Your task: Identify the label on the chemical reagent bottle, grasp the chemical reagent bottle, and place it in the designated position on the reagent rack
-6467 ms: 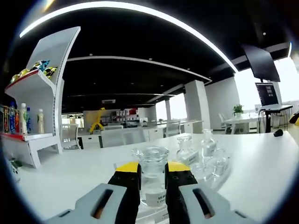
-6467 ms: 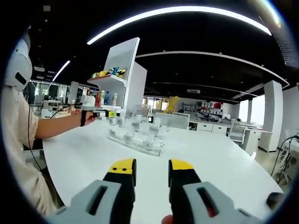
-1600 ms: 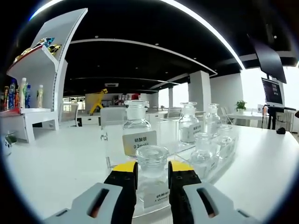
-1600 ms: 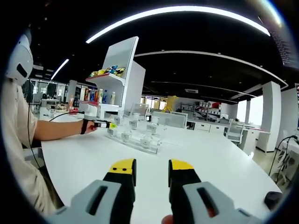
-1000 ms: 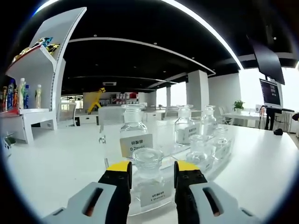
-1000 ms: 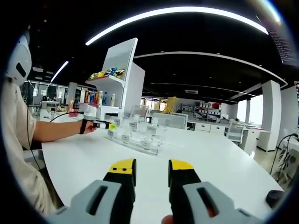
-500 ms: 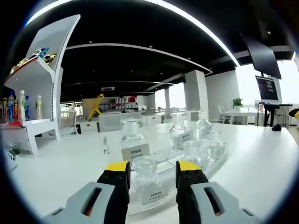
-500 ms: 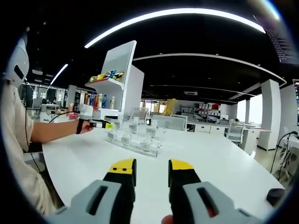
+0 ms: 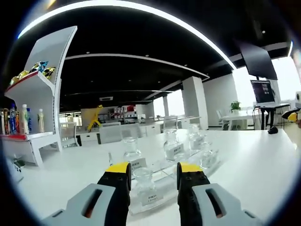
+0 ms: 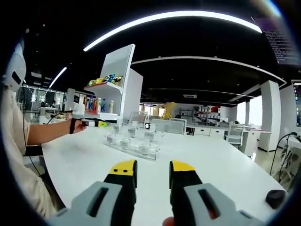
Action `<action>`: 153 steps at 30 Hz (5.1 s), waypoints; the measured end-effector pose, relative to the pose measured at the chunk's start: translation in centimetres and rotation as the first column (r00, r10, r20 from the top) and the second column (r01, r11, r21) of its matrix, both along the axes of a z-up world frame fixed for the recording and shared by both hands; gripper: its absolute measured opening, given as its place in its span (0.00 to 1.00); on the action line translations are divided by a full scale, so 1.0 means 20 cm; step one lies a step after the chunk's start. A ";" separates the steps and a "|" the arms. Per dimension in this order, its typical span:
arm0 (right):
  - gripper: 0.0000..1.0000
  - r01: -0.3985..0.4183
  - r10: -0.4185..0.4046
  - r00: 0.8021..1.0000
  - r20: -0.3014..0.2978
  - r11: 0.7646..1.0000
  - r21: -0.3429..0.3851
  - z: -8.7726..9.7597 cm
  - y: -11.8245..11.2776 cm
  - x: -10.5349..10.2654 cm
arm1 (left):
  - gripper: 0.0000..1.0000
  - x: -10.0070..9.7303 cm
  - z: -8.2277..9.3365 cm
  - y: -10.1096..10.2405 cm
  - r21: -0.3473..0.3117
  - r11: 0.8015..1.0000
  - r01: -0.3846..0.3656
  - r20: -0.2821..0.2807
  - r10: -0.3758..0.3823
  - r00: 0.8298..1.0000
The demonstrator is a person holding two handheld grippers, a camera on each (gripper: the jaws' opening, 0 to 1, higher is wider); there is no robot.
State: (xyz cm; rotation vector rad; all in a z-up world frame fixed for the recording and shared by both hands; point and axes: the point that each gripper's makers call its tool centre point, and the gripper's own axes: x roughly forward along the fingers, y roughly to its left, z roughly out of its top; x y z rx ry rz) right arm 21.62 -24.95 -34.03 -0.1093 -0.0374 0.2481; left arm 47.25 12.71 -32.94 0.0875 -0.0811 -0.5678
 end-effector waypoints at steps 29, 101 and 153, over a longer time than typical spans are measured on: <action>0.29 0.008 -0.011 0.997 0.082 0.999 0.045 0.12 -0.01 -0.07 | 0.44 -0.43 0.27 0.02 -0.039 0.991 0.128 0.072 -0.125 0.989; 0.32 0.022 -0.031 0.988 0.149 0.998 0.062 0.19 -0.04 -0.21 | 0.47 -1.11 0.20 0.72 -0.147 0.977 -0.152 0.127 0.171 0.977; 0.37 0.038 -0.049 0.984 0.170 0.997 0.065 0.23 -0.05 -0.30 | 0.49 -1.19 0.13 0.71 -0.217 0.963 -0.158 0.113 0.186 0.976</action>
